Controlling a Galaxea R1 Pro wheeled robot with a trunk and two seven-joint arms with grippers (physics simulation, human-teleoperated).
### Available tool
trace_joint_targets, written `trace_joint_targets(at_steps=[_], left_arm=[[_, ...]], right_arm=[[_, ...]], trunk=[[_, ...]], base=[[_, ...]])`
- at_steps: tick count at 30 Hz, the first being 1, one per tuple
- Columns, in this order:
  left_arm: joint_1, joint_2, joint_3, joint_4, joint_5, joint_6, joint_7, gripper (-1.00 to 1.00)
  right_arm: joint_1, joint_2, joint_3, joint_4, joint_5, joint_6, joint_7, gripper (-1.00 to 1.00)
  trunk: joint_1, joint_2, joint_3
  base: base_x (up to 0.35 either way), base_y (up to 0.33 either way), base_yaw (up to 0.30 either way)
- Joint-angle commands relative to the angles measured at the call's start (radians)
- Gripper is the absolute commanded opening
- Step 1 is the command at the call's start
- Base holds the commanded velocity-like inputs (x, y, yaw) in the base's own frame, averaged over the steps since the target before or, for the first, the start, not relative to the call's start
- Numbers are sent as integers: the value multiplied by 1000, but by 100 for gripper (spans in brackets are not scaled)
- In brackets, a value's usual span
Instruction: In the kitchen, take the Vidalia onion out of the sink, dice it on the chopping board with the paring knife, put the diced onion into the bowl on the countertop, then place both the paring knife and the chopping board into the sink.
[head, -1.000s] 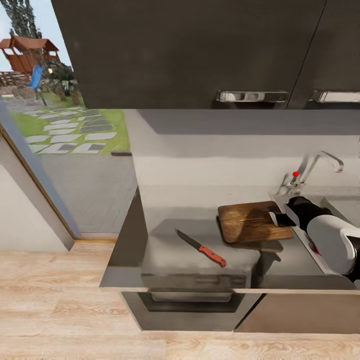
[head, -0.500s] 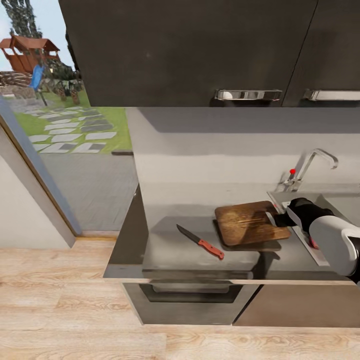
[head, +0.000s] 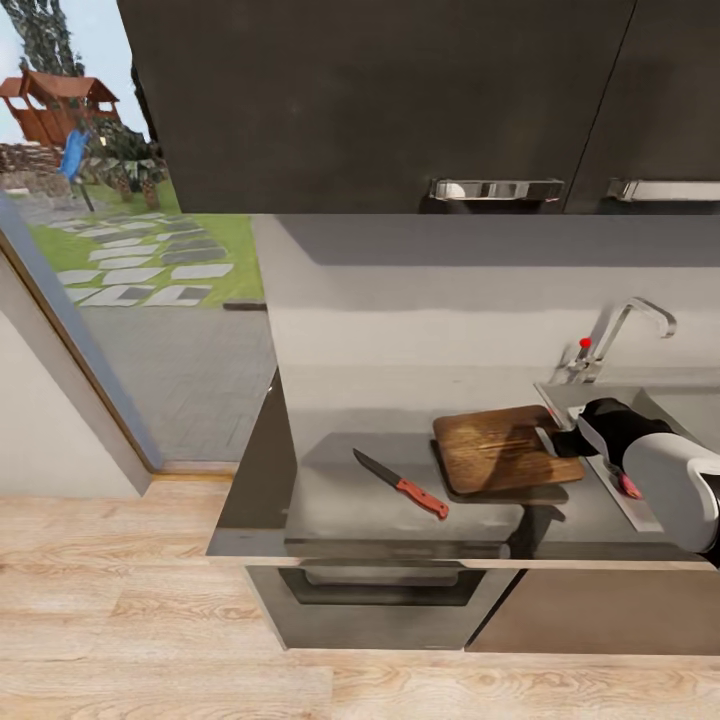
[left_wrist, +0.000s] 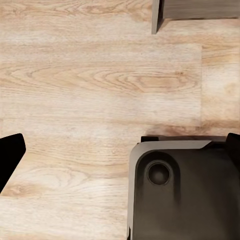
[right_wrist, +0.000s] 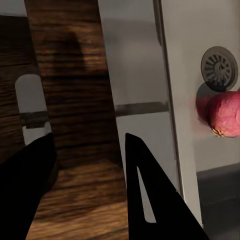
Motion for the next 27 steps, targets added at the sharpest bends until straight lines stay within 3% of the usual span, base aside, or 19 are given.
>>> trace_joint_targets(at_steps=[1,3,8,10,22,27], left_arm=[[0,0,0,-2,-1,-1,3,100],[0,0,0,-2,-1,-1,3,100],[0,0,0,-2,-1,-1,3,100],[0,0,0,-2,-1,-1,3,100],[0,0,1,-2,-1,-1,3,100],[0,0,1,-2,-1,-1,3,100]], right_arm=[[0,0,-9,0,8,5,6,-100],[0,-1,-10,4,-9,5,6,-100],[14,-2,-12,11,-199,6,1,-100],[26,-2,-12,11,-235,5,-3,-100],[30,-3,-12,10,-248,0,-41,-100],[30,-3,-10,6,-246,-9,-104,-100]], trunk=[[1,-2,-2],[1,-2,-2],[1,-2,-2],[1,-2,-2],[1,-2,-2],[1,-2,-2]], base=[[0,0,0],[0,0,0],[0,0,0],[0,0,0],[0,0,0],[0,0,0]])
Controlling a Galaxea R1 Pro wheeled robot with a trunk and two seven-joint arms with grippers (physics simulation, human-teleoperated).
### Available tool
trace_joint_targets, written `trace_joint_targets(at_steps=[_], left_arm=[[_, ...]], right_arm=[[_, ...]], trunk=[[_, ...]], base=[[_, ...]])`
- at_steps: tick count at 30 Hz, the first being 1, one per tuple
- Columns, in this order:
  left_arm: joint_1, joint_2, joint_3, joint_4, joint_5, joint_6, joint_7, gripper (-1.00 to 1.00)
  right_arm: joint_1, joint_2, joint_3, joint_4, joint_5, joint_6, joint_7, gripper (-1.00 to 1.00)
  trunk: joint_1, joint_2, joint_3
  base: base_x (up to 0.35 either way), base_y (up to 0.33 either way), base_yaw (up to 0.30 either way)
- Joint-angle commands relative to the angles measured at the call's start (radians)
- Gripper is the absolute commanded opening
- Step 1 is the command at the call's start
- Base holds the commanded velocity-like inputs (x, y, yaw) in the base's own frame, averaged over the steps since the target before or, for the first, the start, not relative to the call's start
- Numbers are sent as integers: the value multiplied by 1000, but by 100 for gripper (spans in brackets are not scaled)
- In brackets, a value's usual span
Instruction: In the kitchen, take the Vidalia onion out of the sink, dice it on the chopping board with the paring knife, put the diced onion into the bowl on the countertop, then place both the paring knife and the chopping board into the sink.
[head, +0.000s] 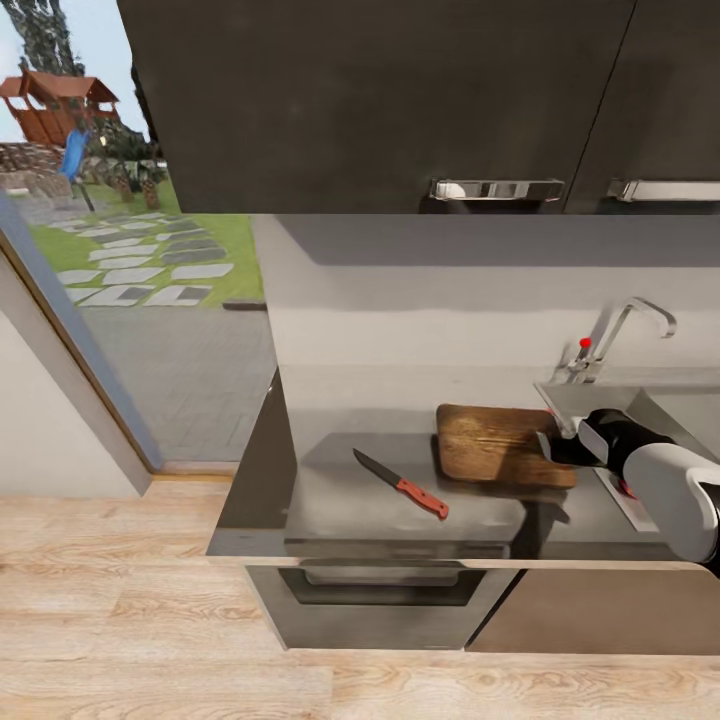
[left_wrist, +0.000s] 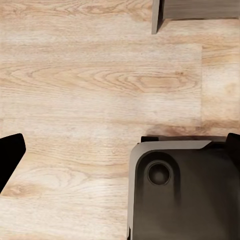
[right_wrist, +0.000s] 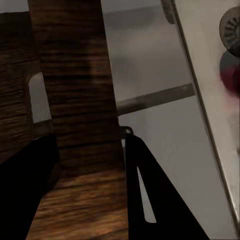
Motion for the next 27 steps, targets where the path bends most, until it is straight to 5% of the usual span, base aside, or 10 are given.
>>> trace_joint_targets(at_steps=[1,27], left_arm=[[0,0,0,-1,-1,-1,3,100],[0,0,0,-1,-1,-1,3,100]], right_arm=[[-1,0,-14,-2,6,4,-9,-100],[-1,-5,-9,-4,7,4,-16,-100]], trunk=[[1,-2,-2],[1,-2,-2]], base=[[0,0,0],[0,0,0]])
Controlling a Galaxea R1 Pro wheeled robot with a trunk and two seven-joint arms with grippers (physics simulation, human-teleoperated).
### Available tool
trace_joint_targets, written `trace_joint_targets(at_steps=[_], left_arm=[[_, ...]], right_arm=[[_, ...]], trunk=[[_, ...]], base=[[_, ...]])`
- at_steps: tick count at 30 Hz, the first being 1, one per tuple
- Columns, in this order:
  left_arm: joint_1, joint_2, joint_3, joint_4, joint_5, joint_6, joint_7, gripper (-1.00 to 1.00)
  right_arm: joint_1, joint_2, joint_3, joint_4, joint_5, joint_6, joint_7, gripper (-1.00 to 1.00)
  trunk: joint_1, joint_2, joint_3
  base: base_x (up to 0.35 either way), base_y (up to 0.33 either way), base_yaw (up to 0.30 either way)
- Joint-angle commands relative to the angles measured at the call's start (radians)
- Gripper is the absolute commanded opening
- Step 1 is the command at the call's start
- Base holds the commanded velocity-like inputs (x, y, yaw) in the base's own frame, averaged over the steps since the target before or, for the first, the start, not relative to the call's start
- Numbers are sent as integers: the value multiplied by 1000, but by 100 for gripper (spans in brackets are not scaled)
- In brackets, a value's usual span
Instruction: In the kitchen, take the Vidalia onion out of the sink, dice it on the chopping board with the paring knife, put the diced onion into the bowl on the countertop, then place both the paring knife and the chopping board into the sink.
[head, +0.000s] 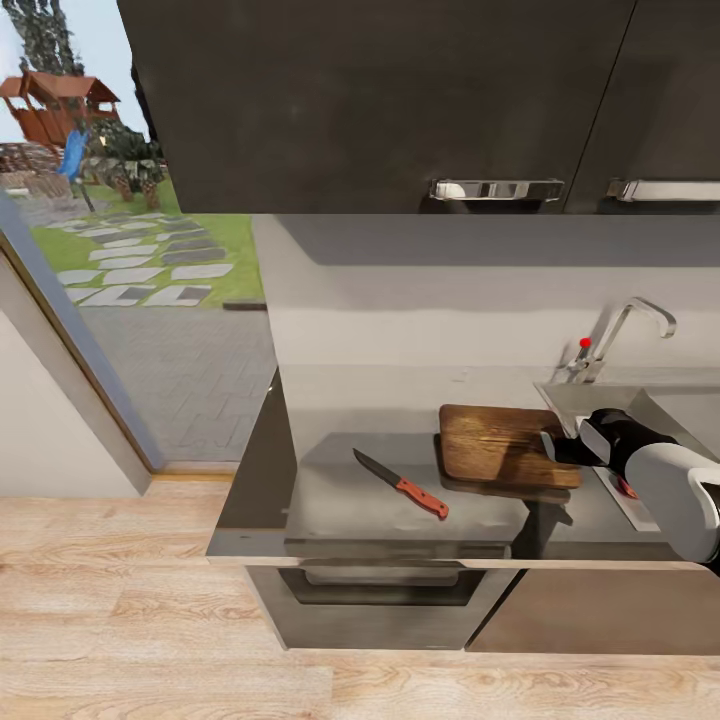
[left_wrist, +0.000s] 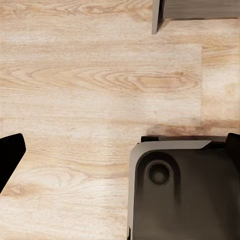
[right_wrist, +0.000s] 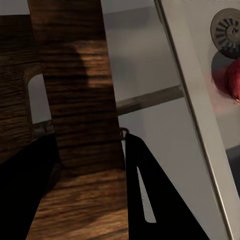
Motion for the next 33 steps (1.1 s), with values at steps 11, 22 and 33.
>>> trace_joint_targets(at_steps=[11,22,33], left_arm=[[0,0,0,-2,-1,-1,3,100],[0,0,1,-2,-1,-1,3,100],[0,0,1,-2,-1,-1,3,100]], right_arm=[[-1,3,-8,-1,28,6,-1,-100],[-1,5,-4,-2,74,6,6,-100],[-1,3,-4,-2,83,8,132,-100]], trunk=[[1,-2,-2],[1,-2,-2],[1,-2,-2]], base=[[0,0,0],[0,0,0],[0,0,0]])
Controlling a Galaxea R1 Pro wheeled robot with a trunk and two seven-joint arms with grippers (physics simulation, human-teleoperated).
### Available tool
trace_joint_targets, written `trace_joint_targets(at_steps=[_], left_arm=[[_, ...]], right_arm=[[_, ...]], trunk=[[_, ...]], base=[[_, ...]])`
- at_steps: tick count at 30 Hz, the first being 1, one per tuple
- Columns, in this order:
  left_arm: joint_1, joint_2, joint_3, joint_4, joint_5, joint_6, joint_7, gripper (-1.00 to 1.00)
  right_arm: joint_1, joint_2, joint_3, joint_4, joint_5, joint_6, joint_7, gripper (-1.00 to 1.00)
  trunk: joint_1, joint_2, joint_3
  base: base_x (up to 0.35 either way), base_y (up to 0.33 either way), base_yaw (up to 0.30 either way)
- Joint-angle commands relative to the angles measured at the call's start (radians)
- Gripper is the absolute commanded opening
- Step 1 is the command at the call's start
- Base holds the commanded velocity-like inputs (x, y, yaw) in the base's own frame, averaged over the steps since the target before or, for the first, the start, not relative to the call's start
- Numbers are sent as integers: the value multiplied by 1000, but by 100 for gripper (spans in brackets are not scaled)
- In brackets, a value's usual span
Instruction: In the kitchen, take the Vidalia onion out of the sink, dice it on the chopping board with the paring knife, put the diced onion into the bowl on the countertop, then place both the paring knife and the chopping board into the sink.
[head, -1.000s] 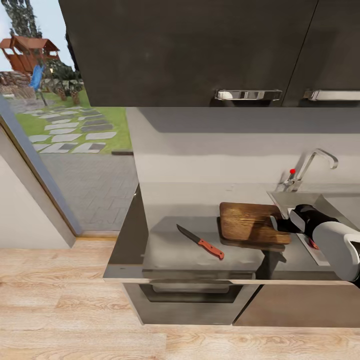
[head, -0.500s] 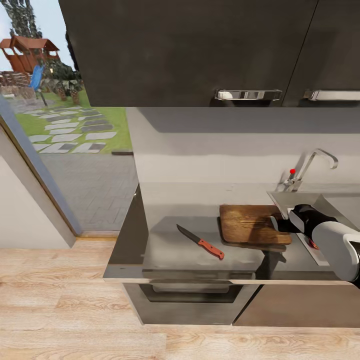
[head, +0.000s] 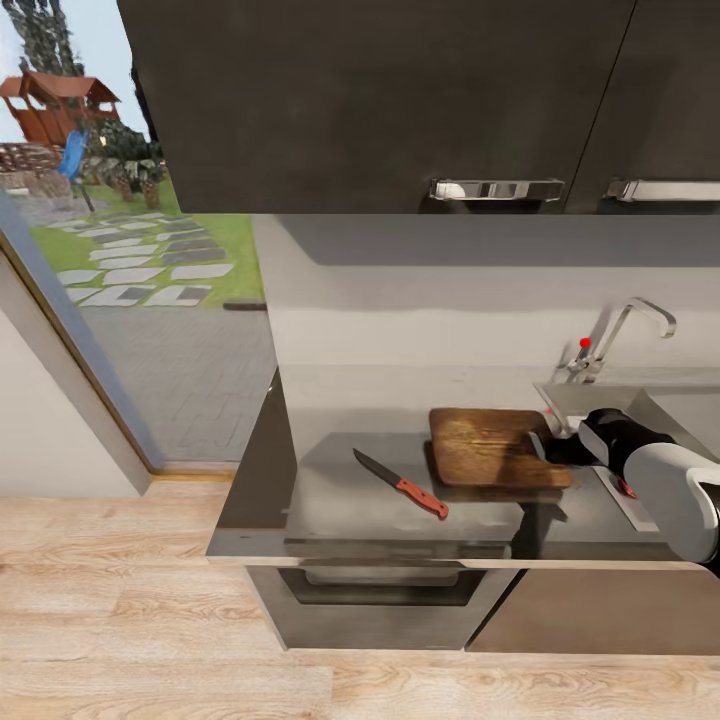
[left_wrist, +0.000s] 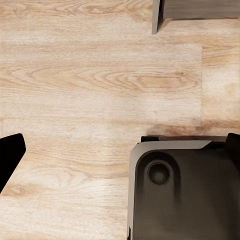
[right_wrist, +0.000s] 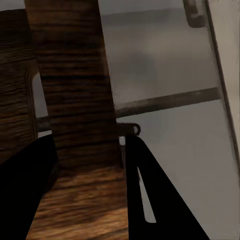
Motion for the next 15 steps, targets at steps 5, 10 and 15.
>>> trace_joint_targets(at_steps=[5,10,15], left_arm=[[0,0,0,-2,-1,-1,3,100],[0,0,0,-1,0,-1,3,100],[0,0,0,-2,0,-1,3,100]], right_arm=[[0,0,-9,-2,61,5,17,-100],[0,0,-9,-2,82,5,18,-100],[0,0,-10,-3,84,6,12,-100]], trunk=[[1,-2,-2],[1,-2,-2],[1,-2,-2]], base=[[0,0,0],[0,0,0],[0,0,0]])
